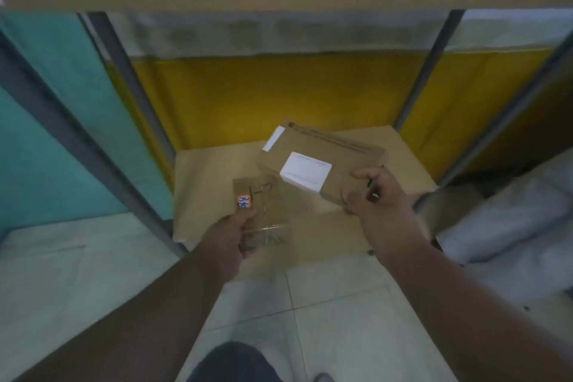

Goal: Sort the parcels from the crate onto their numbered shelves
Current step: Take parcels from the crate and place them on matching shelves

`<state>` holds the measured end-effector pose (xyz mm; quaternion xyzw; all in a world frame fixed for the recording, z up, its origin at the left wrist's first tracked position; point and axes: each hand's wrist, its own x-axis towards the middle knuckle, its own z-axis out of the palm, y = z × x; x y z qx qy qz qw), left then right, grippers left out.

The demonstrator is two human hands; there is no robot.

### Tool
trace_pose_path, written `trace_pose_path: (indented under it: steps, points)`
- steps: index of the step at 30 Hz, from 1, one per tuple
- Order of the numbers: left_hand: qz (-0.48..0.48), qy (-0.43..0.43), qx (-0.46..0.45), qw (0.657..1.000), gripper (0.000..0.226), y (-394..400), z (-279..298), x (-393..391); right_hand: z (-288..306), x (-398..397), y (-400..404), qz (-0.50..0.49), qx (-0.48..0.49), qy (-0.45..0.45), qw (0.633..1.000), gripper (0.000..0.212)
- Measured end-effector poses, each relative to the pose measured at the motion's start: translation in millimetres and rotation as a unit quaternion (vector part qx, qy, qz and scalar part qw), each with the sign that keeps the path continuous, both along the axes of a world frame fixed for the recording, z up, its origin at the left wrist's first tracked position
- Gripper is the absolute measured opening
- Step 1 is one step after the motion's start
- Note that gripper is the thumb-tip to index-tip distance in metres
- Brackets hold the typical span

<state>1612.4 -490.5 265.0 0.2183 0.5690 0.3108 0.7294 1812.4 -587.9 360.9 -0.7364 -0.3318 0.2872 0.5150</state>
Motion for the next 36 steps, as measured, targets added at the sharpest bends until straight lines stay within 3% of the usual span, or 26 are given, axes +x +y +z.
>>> trace_pose_path:
  steps: [4,9,13,14,18,22,28,30,33,34,36]
  points:
    - [0.036,0.083,0.018,0.996,0.032,11.2,-11.2,-15.4,-11.8,-3.2,39.9,0.059,0.001,0.012,0.998,0.022]
    - [0.047,0.134,0.019,0.990,0.030,47.9,-27.7,-31.5,-31.8,-23.9,88.0,0.076,0.002,0.043,0.996,0.022]
    - [0.036,0.177,0.042,0.983,0.066,96.5,-53.5,-36.6,-44.1,-33.5,124.9,0.098,-0.027,0.035,0.994,0.021]
    - [0.034,0.193,0.047,0.980,0.066,106.3,-54.8,-36.0,-45.2,-35.0,133.8,0.099,-0.033,0.033,0.994,0.021]
    - [0.017,0.256,0.069,0.964,0.030,136.3,-68.1,-36.0,-53.5,-40.7,161.0,0.094,-0.039,0.034,0.994,0.024]
    - [-0.043,0.358,0.092,0.928,0.030,143.6,-84.2,-43.4,-69.4,-46.1,172.7,0.095,-0.051,0.050,0.993,0.026]
    - [-0.104,0.510,0.100,0.848,0.039,136.9,-79.1,-42.7,-82.7,-41.7,173.7,0.095,-0.049,0.083,0.991,0.025]
    - [-0.125,0.535,0.110,0.828,0.052,130.4,-66.1,-40.4,-81.0,-38.7,170.6,0.093,-0.041,0.104,0.989,0.025]
    - [-0.185,0.598,0.234,0.744,0.061,110.6,-39.4,-29.6,-73.8,-27.2,160.6,0.100,-0.026,0.149,0.983,0.025]
    - [-0.185,0.590,0.278,0.735,0.058,105.0,-32.6,-25.3,-70.7,-22.2,156.3,0.103,-0.027,0.158,0.982,0.025]
    - [-0.172,0.532,0.326,0.763,0.055,100.2,-30.0,-16.4,-62.5,-11.2,148.5,0.107,-0.037,0.182,0.977,0.024]
